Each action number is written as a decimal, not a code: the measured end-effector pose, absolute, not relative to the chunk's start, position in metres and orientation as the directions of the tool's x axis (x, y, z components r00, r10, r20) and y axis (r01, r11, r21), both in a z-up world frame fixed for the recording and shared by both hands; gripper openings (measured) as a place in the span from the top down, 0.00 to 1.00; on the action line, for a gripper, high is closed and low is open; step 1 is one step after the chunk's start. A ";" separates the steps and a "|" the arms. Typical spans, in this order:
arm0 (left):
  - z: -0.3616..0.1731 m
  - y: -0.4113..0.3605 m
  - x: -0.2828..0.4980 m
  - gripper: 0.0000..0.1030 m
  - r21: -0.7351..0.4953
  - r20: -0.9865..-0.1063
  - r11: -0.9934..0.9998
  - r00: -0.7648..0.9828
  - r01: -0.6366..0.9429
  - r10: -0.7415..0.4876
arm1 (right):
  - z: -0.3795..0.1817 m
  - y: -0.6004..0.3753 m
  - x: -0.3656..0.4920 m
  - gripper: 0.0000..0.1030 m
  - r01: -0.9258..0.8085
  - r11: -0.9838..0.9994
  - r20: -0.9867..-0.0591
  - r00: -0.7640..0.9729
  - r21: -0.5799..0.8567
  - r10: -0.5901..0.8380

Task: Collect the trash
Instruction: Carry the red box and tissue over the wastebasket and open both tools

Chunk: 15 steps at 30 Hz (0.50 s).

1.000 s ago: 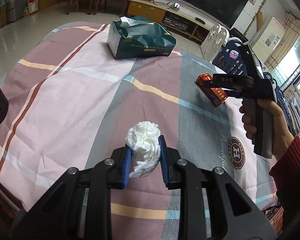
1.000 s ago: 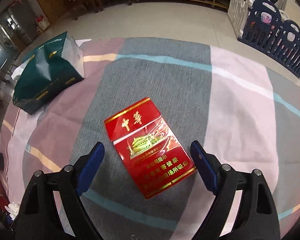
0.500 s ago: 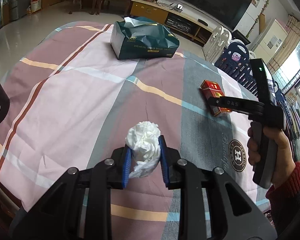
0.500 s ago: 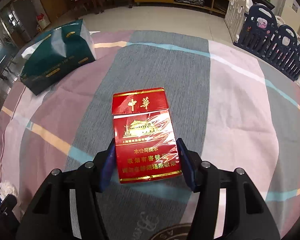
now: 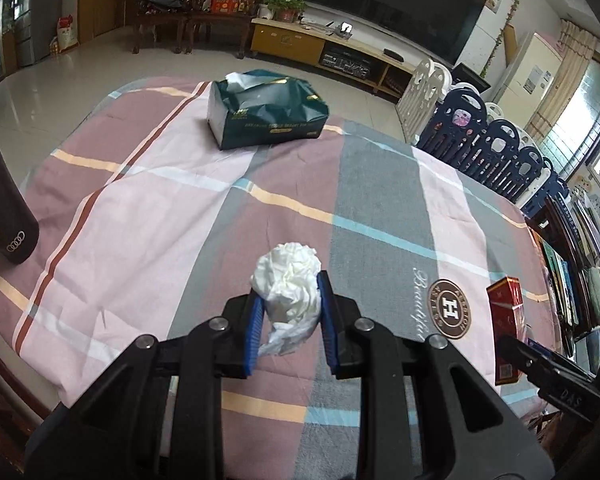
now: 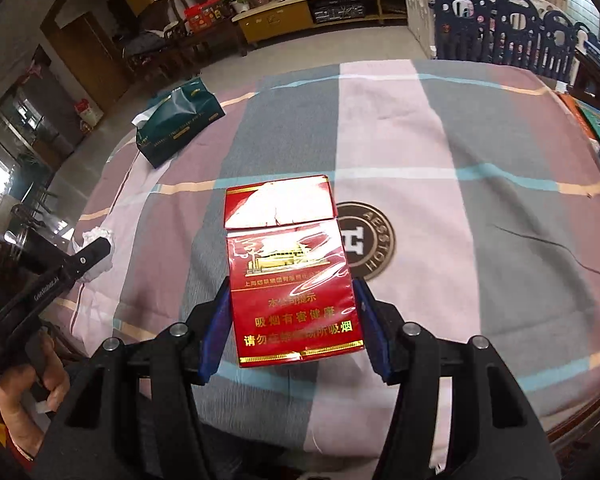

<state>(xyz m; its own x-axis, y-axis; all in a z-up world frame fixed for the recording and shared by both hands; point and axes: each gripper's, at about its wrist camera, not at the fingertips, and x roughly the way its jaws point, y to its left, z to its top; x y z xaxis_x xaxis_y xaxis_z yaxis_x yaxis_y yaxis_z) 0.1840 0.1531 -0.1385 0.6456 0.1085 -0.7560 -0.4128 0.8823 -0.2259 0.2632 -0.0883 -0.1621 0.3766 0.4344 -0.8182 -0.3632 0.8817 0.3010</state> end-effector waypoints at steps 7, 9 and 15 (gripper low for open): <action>-0.109 0.098 0.146 0.75 -0.229 -0.736 0.920 0.675 -0.317 0.049 | -0.133 -0.138 0.194 0.44 -0.317 0.893 -0.792 0.427 0.320 0.436; -0.101 0.082 0.133 0.75 -0.226 -0.731 0.932 0.682 -0.282 0.029 | -0.128 -0.152 0.174 0.44 -0.304 0.892 -0.784 0.436 0.333 0.441; -0.088 0.030 0.088 0.75 -0.243 -0.729 0.962 0.678 -0.126 -0.096 | -0.110 -0.204 0.120 0.44 -0.242 0.906 -0.778 0.465 0.347 0.422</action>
<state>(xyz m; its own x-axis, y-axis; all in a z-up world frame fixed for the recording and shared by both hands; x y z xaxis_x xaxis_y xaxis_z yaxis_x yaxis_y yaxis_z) 0.0879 0.0298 -0.0875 0.6779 -0.0955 -0.7289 -0.1255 0.9619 -0.2428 0.1197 -0.2037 -0.1102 0.4655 0.4223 -0.7778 -0.2418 0.9061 0.3472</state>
